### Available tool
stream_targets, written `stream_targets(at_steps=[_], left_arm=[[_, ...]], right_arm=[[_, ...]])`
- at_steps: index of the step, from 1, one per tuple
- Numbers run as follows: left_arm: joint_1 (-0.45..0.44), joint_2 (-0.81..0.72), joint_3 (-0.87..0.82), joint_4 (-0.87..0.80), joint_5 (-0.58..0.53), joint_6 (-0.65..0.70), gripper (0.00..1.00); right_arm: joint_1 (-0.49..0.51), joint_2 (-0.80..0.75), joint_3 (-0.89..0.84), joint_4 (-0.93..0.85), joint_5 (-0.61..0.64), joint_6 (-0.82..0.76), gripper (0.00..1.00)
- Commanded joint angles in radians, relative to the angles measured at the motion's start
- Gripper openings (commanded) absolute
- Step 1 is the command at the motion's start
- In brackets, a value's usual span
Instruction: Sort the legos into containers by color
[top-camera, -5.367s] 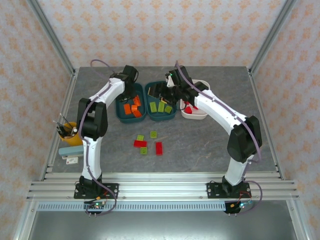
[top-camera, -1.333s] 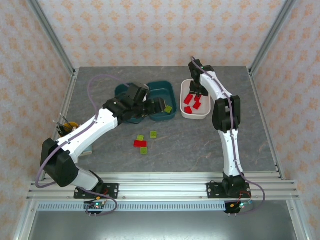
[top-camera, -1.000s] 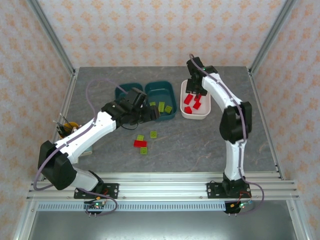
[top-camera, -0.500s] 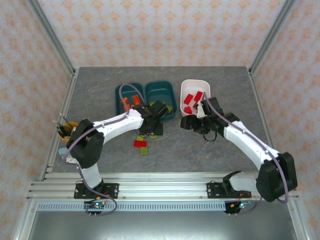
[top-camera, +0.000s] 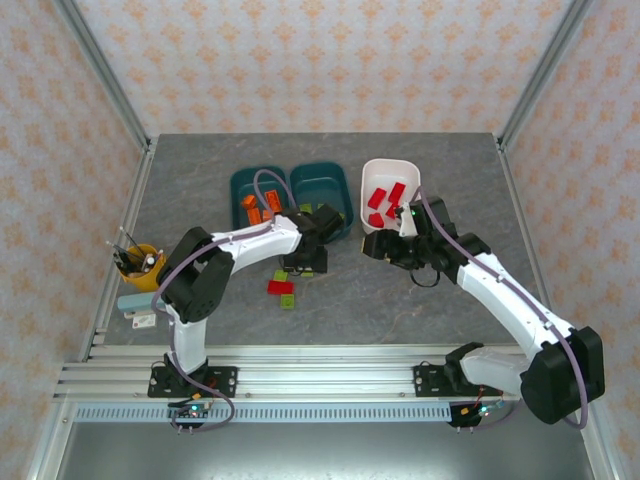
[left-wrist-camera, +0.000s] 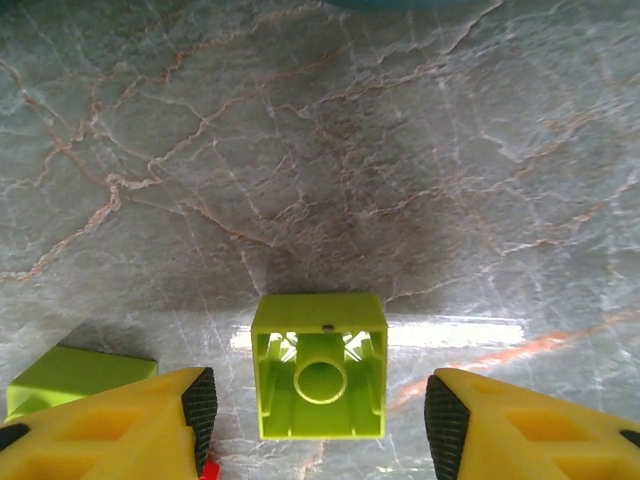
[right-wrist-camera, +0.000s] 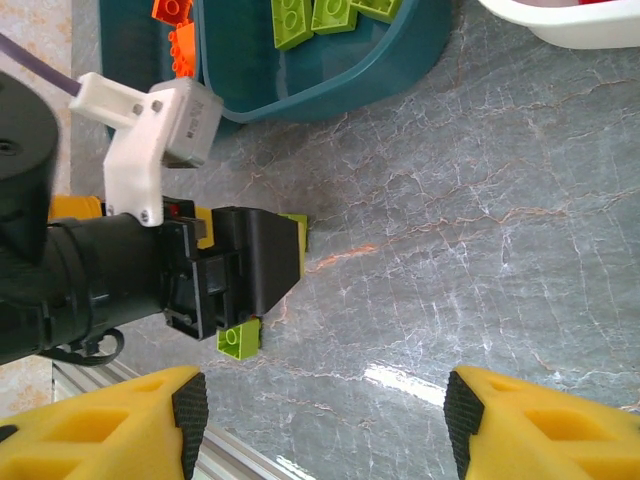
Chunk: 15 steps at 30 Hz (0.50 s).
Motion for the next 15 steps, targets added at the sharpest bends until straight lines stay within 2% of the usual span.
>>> stream_targets(at_steps=[1,7,12,15], left_arm=[[0.002,0.033,0.027,-0.003,-0.042,0.003,0.57],[0.002,0.074,0.029,0.015,-0.051,0.002,0.44],[0.002,0.044,0.03,0.016,-0.066,0.003,0.3],[0.002,0.0,0.041,-0.026,-0.068,-0.009,0.28]], right_arm=[[0.003,0.0,-0.006,0.013,-0.006,0.006,0.66],[0.003,0.008,0.001,0.009,-0.011,0.004,0.66],[0.003,0.007,0.009,-0.005,-0.01,-0.003,0.65],[0.003,0.004,0.018,-0.01,-0.014,-0.007,0.65]])
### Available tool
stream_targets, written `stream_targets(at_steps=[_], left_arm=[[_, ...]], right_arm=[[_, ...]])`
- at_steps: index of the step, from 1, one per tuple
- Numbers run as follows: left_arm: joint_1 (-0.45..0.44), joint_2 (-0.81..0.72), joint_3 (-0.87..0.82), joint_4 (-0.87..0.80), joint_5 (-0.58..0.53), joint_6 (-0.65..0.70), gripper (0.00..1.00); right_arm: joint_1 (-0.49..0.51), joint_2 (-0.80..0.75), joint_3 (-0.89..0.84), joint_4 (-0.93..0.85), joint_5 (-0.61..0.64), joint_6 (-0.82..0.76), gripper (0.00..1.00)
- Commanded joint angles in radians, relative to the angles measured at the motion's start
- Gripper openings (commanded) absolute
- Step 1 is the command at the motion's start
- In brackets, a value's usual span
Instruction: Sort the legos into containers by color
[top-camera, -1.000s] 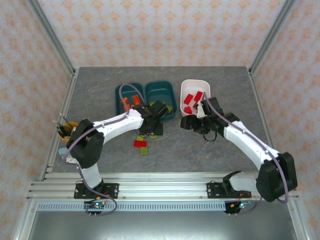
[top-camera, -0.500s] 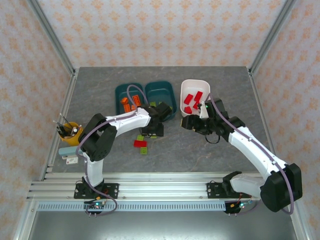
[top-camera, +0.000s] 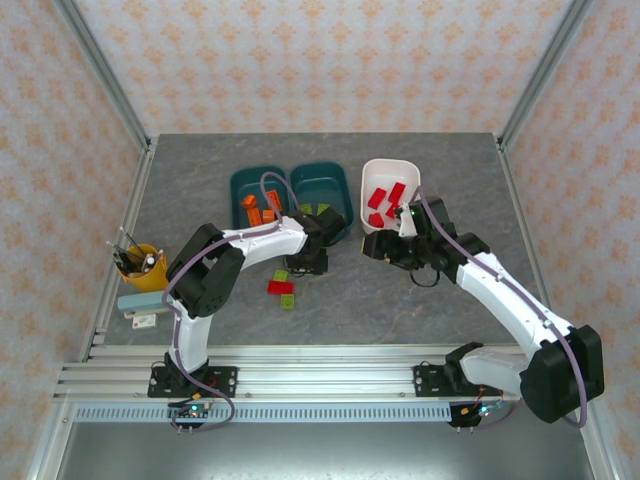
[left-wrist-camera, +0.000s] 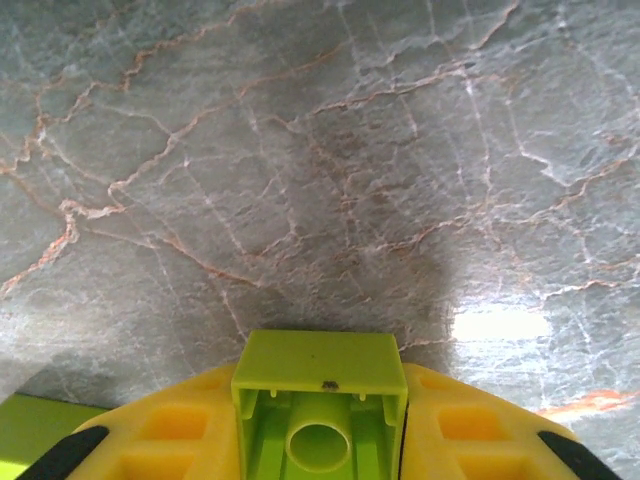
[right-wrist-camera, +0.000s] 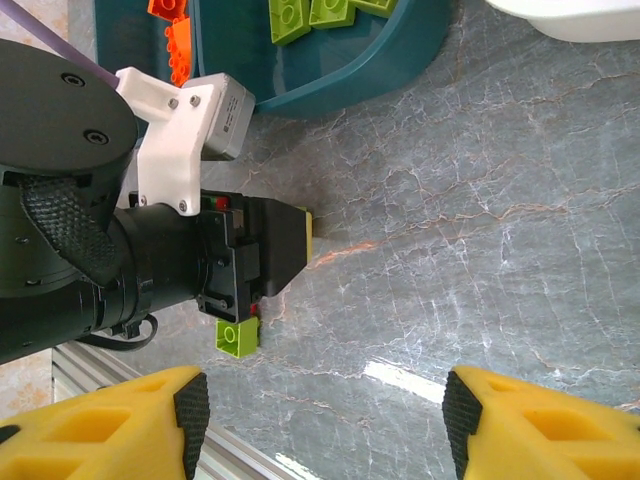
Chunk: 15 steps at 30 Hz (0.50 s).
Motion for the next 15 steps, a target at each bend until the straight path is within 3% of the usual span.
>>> stream_targets(at_steps=[1,8,15], left_arm=[[0.003,-0.069,0.035,-0.07,-0.049,-0.021,0.28],[0.026,-0.177,0.179,-0.203,-0.047,-0.029,0.27],[0.149,0.005,0.463,-0.172,0.066,0.004,0.28]], right_arm=[[0.003,-0.006,0.023,-0.009,-0.008,-0.007,0.65],[0.003,-0.001,0.077,0.064,0.011,0.044,0.64],[0.003,0.052,0.083,0.307,0.083,0.174,0.63]])
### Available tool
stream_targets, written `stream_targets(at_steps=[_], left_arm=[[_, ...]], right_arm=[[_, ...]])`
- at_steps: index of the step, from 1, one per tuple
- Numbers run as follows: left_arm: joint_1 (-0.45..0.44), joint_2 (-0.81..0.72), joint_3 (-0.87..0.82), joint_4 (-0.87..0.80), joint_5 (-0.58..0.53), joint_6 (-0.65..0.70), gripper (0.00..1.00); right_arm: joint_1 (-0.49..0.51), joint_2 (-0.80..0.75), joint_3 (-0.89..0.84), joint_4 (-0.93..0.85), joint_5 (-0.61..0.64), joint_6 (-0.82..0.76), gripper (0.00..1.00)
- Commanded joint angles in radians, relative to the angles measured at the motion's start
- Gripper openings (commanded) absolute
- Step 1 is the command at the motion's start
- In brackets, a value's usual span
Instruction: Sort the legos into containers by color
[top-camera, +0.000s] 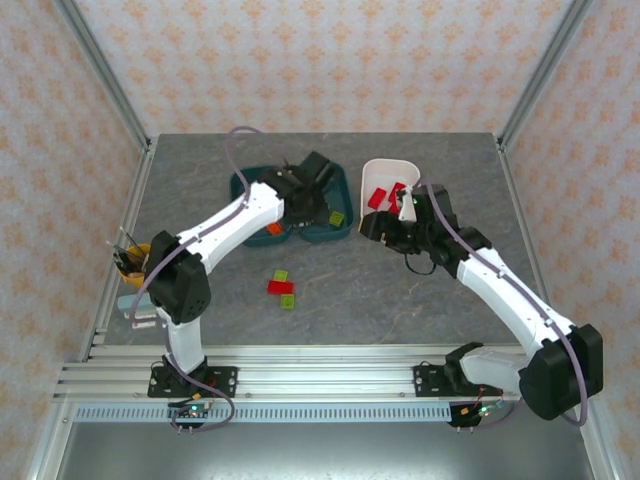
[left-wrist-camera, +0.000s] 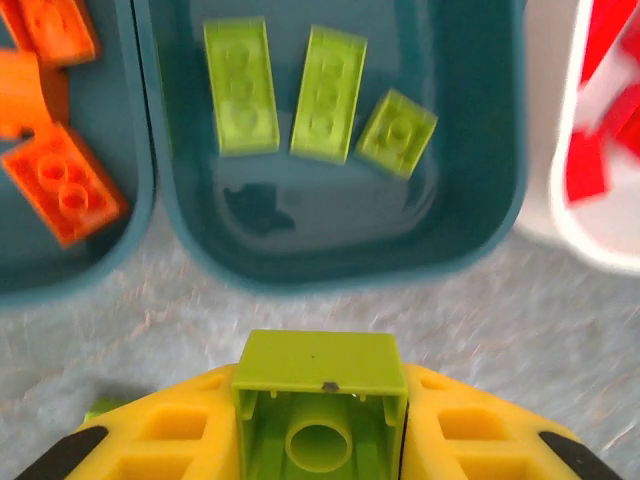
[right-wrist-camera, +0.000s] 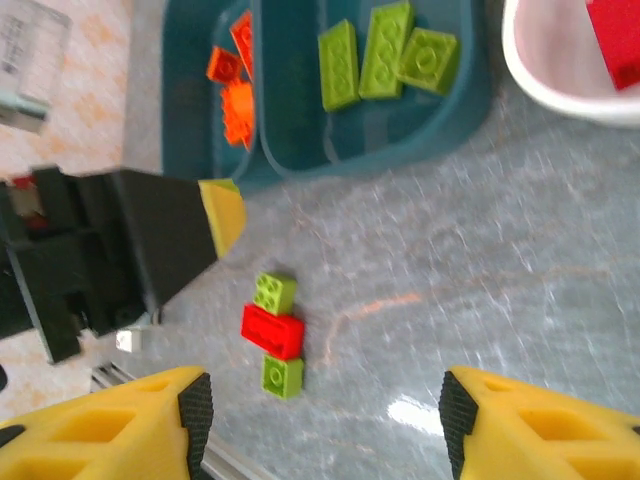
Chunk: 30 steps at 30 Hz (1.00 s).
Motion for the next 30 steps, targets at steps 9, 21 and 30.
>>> stream_targets(at_steps=[9,21,30], left_arm=[[0.117,0.467,0.541,-0.027,0.112,0.056,0.29],[0.148,0.609,0.639,0.014,0.181,0.041,0.55],[0.148,0.39,0.505,-0.015,0.091,0.049,0.73]], right_arm=[[0.003,0.178,0.127,0.282,0.084,0.136,0.64],[0.004,0.227,0.159,0.219,0.065,0.121,0.64],[0.007,0.209,0.174,0.077,0.088,-0.005,0.65]])
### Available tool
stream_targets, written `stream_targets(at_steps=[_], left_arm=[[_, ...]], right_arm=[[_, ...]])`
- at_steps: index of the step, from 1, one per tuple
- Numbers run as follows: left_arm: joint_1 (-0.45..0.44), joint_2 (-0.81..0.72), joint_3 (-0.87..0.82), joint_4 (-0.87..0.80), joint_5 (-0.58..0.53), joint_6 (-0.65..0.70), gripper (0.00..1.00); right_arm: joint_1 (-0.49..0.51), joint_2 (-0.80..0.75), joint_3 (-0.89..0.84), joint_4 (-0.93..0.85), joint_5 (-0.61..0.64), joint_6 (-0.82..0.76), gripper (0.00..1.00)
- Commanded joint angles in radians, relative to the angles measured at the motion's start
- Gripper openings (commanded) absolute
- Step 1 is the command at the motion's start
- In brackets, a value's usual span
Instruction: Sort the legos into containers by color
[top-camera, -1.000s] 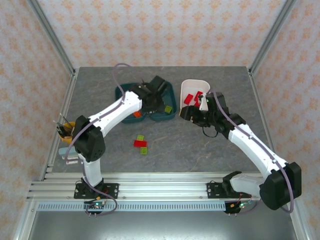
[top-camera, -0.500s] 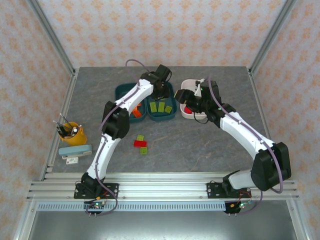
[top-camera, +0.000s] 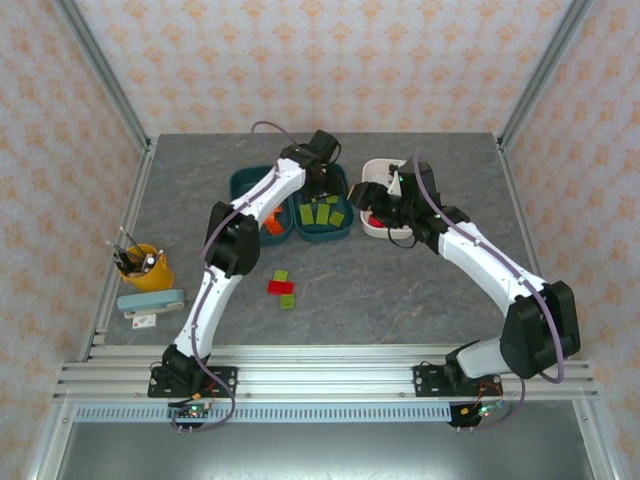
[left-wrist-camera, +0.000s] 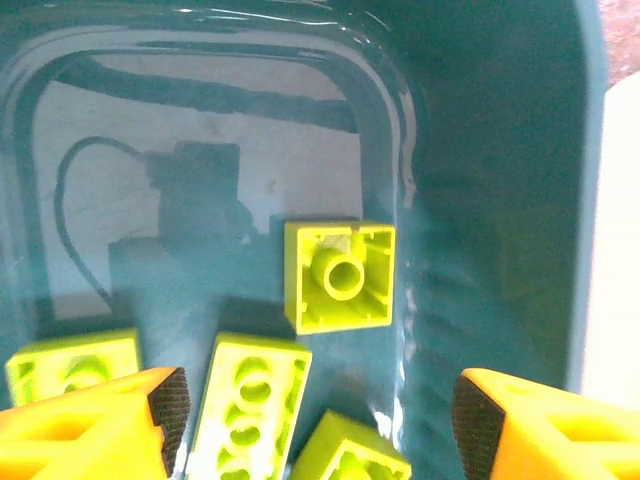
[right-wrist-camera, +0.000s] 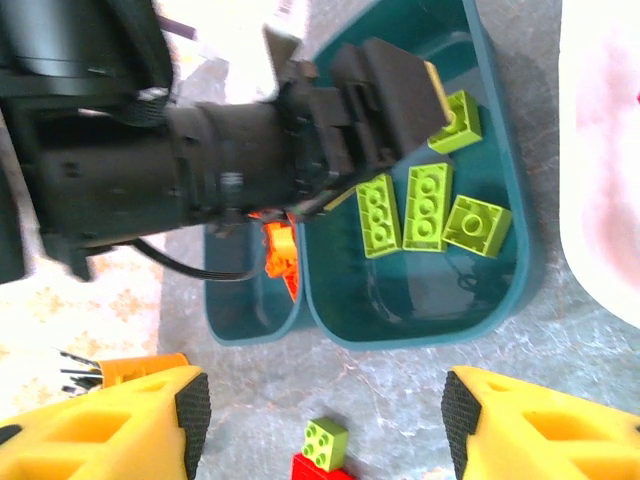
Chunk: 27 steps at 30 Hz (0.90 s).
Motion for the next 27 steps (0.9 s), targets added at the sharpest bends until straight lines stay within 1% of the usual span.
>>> stream_targets(at_steps=[1,4,7,9,13,18,21,24,27], left_arm=[[0.004,-0.196,-0.076,-0.029,-0.071,0.004,0.74],[0.004,-0.336,-0.218,-0.018,-0.111,-0.001,0.75],[0.004,-0.492,-0.393,-0.007,-0.164,-0.015,0.75],[0.004,-0.622,-0.529,-0.002,-0.213,-0.036,0.75],[0.004,-0.859,-0.795,0.006,-0.297,-0.104,0.76],[0.001,-1.17,-1.111,-0.01,-0.37,-0.209,0.77],[-0.002,-1.339,-1.251,-0.056,-0.401,-0.253,0.78],[-0.002,-1.482,-1.345,-0.103,-0.4,-0.275,0.78],[-0.002,-1.579,-1.399,-0.166,-0.394,-0.296,0.78]], right_arm=[[0.011,-0.017,0.046,-0.095,0.031,-0.095,0.65],[0.026,-0.029,0.066,-0.167,0.058,-0.165,0.65],[0.087,-0.036,0.097,-0.254,0.117,-0.268,0.65],[0.146,-0.028,0.112,-0.299,0.149,-0.321,0.65],[0.254,0.007,0.123,-0.347,0.176,-0.373,0.66],[0.427,0.126,0.199,-0.438,0.213,-0.463,0.66],[0.504,0.197,0.238,-0.454,0.241,-0.482,0.66],[0.539,0.259,0.276,-0.456,0.25,-0.461,0.66],[0.569,0.324,0.329,-0.478,0.261,-0.448,0.65]])
